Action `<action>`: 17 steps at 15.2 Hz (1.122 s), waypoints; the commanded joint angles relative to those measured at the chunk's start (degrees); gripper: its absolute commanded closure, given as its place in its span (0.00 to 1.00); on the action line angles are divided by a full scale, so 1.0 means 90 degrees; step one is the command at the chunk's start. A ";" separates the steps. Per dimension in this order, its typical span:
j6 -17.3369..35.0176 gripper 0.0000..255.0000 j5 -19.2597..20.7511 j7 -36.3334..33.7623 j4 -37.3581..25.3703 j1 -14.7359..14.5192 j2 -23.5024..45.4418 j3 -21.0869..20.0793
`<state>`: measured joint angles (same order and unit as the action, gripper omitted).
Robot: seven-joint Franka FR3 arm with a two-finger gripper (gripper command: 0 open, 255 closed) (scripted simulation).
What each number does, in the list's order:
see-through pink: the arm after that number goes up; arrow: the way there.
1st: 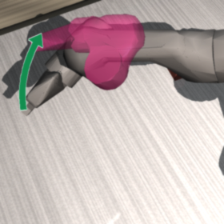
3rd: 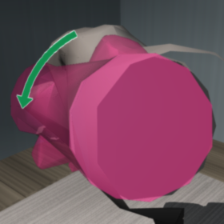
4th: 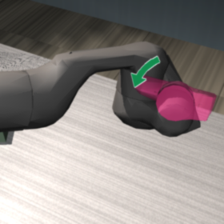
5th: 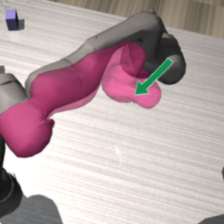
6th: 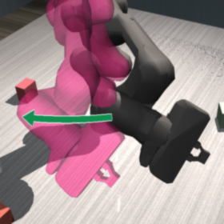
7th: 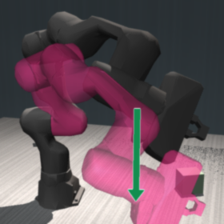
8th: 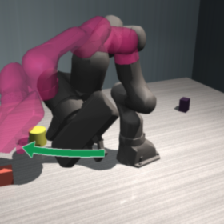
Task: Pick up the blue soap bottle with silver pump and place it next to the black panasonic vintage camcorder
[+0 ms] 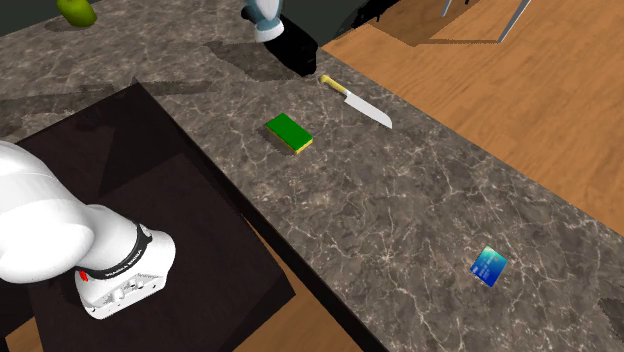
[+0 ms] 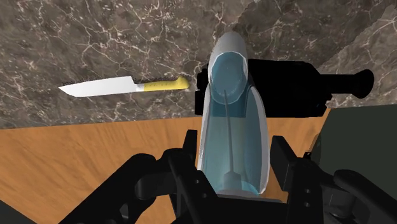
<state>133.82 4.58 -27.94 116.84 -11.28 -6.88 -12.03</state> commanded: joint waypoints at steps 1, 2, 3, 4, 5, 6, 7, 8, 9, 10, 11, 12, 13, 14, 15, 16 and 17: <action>0.0183 1.00 0.0021 -0.0016 0.0145 0.0006 0.0032 0.0001; 0.0267 1.00 0.0034 -0.0029 0.0212 0.0007 0.0050 -0.0001; 0.0351 1.00 0.0047 -0.0044 0.0277 0.0008 0.0070 -0.0003; 0.0435 1.00 0.0061 -0.0058 0.0341 0.0010 0.0091 -0.0005; 0.0519 1.00 0.0077 -0.0074 0.0403 0.0012 0.0113 -0.0007; 0.0602 1.00 0.0093 -0.0090 0.0464 0.0013 0.0137 -0.0010; 0.0686 1.00 0.0110 -0.0107 0.0524 0.0015 0.0162 -0.0012; 0.0770 1.00 0.0128 -0.0125 0.0583 0.0017 0.0189 -0.0014; 0.0853 1.00 0.0147 -0.0144 0.0640 0.0020 0.0216 -0.0016; 0.0937 1.00 0.0168 -0.0163 0.0695 0.0022 0.0246 -0.0019; 0.1020 1.00 0.0189 -0.0183 0.0749 0.0025 0.0276 -0.0021; 0.1104 1.00 0.0212 -0.0204 0.0802 0.0027 0.0309 -0.0023; 0.1187 1.00 0.0236 -0.0227 0.0854 0.0030 0.0342 -0.0025; 0.1270 1.00 0.0262 -0.0250 0.0904 0.0032 0.0377 -0.0027; 0.1353 1.00 0.0288 -0.0274 0.0953 0.0035 0.0413 -0.0028; 0.1436 1.00 0.0317 -0.0300 0.1000 0.0038 0.0451 -0.0030; 0.1519 1.00 0.0347 -0.0327 0.1046 0.0041 0.0490 -0.0031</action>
<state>146.64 7.47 -30.80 125.90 -11.00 -2.92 -12.38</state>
